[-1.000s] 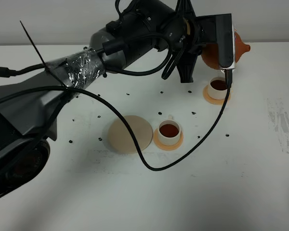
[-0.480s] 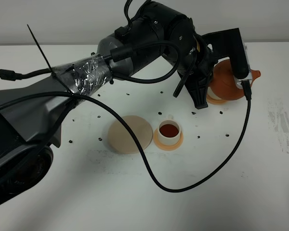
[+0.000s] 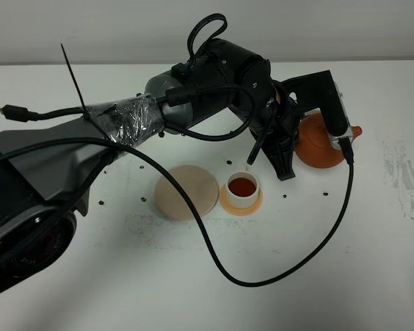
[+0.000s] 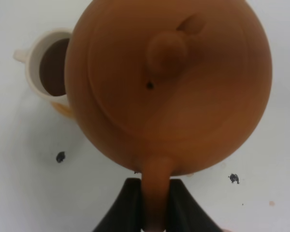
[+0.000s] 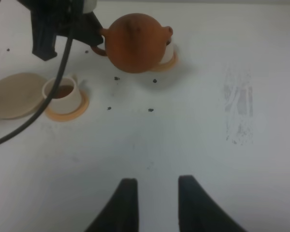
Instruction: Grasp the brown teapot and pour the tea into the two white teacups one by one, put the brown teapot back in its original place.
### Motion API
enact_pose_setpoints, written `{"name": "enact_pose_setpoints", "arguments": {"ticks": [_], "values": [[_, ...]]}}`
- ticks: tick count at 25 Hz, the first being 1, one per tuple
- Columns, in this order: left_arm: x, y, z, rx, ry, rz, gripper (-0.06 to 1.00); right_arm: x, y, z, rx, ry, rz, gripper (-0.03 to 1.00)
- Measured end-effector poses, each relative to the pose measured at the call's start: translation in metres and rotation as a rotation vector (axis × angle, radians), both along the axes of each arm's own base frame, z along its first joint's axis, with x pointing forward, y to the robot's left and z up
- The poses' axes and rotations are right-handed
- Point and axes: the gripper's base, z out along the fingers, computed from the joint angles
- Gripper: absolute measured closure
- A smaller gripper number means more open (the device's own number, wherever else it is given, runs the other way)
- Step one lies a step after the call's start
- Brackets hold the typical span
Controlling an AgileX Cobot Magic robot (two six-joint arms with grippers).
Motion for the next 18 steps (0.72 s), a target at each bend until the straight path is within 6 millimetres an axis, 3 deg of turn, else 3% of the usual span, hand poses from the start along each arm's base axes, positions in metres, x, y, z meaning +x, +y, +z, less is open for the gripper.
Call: {"name": "enact_pose_setpoints", "arguments": {"ticks": [8, 18], "values": [[0.000, 0.002, -0.008, 0.005, 0.017, 0.012, 0.82, 0.000, 0.000, 0.000, 0.000, 0.000, 0.000, 0.74], [0.007, 0.002, -0.045, 0.042, 0.058, 0.024, 0.82, 0.000, 0.000, 0.000, 0.000, 0.000, 0.000, 0.74]]}}
